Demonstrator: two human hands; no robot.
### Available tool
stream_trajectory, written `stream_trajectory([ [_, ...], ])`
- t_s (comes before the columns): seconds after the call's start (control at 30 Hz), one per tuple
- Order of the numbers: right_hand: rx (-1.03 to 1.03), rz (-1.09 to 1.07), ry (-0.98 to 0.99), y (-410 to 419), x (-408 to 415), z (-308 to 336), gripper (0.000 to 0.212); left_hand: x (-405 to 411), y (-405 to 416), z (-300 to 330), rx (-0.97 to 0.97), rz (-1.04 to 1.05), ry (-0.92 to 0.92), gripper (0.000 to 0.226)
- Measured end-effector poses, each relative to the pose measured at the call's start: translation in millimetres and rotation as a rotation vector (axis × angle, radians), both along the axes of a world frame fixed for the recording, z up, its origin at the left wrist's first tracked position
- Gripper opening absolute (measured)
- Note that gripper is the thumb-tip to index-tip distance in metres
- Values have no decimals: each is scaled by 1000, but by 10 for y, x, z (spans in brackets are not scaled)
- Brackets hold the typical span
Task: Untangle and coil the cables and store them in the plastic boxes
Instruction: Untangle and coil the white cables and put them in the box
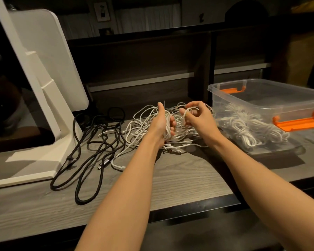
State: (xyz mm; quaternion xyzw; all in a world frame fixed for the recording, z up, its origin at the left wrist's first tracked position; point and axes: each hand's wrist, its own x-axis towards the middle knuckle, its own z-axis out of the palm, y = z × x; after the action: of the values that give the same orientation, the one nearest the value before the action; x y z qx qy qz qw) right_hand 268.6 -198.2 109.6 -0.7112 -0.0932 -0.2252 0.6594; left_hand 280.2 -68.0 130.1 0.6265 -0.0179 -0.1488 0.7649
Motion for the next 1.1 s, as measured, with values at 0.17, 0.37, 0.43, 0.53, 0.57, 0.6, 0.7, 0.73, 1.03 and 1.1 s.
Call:
stream_trajectory([
  [0.17, -38, 70, 2, 1, 7, 0, 42, 0, 3, -6, 377, -60, -188, 73],
  [0.37, -29, -27, -33, -40, 63, -5, 25, -41, -26, -28, 254, -299, -202, 75],
  [0.43, -191, -73, -45, -55, 91, -47, 16, -48, 13, -10, 196, -354, -216, 63],
  [0.53, -503, -61, 41, -107, 133, -115, 6, -52, 75, -8, 163, -325, -200, 39],
  [0.57, -592, -61, 79, -126, 150, -134, 8, -43, 94, -13, 144, -286, -184, 43],
  [0.6, -658, -73, 111, -138, 160, -146, 10, -25, 109, -23, 120, -236, -184, 45],
  [0.7, -651, -132, 159, -155, 169, -152, 17, 31, 164, -39, 88, -134, -186, 46],
  [0.73, -594, -157, 150, -157, 165, -143, 19, 37, 178, -43, 105, -114, -185, 46],
  [1.03, -245, -92, -53, -201, 59, -25, 15, 72, 128, -83, 78, 1, -154, 55],
  [1.1, -255, -88, -78, -171, 31, 8, 11, 89, 123, -80, -16, 16, -132, 53],
])
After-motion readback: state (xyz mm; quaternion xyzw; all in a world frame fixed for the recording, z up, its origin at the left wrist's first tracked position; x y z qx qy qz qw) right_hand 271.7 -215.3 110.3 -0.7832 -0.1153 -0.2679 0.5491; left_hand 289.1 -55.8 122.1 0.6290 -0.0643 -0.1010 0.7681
